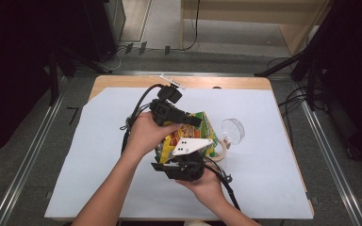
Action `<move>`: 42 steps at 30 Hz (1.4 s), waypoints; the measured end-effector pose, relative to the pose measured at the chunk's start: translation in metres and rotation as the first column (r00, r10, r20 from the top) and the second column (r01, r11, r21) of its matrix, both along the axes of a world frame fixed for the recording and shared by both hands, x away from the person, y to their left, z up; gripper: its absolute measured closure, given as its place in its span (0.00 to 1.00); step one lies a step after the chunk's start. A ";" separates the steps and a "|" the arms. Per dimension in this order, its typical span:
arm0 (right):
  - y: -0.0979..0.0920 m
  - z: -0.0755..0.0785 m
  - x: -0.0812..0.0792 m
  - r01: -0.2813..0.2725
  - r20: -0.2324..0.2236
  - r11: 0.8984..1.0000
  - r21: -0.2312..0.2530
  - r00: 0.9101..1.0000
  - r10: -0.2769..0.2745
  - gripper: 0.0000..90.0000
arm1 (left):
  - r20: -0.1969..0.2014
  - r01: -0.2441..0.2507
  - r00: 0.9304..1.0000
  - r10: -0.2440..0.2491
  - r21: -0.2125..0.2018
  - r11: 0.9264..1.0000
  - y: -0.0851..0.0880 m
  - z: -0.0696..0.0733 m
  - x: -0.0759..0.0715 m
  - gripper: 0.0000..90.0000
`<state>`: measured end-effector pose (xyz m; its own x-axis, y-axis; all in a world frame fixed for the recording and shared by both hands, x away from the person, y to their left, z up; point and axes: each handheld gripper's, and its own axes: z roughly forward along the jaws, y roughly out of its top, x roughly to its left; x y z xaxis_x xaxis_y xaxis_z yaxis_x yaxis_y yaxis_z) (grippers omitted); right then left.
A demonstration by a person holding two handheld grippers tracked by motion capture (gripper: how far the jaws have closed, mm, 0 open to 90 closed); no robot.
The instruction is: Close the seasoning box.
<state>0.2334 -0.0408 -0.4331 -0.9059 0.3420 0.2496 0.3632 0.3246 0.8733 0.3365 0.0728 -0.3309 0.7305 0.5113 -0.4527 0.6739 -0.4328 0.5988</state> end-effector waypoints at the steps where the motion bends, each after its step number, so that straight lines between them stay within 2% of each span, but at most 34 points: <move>1: 0.000 0.000 0.000 -0.001 0.001 1.000 -0.001 1.000 0.001 0.81 | -0.002 0.000 1.000 0.000 0.000 1.000 0.000 0.000 0.000 0.81; 17: -0.002 0.002 0.002 0.002 -0.016 1.000 0.005 1.000 -0.002 0.81 | -0.012 0.004 1.000 -0.004 0.014 1.000 -0.004 0.001 0.004 0.81; 26: -0.002 0.002 0.001 0.004 -0.007 1.000 0.005 1.000 -0.004 0.81 | -0.026 0.004 1.000 -0.004 0.006 1.000 -0.004 0.001 0.005 0.81; 35: -0.001 0.001 0.000 -0.001 -0.003 1.000 0.007 1.000 0.001 0.81 | -0.032 0.005 0.999 -0.004 0.024 1.000 -0.004 0.000 0.004 0.82; 42: -0.001 0.003 0.001 0.004 0.003 1.000 0.016 1.000 -0.004 0.81 | -0.017 -0.001 1.000 0.002 0.035 0.999 -0.006 0.006 0.004 0.82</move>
<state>0.2348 -0.0416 -0.4299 -0.9052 0.3415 0.2529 0.3622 0.3087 0.8795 0.3405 0.0668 -0.3253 0.7223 0.5279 -0.4468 0.6844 -0.4524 0.5718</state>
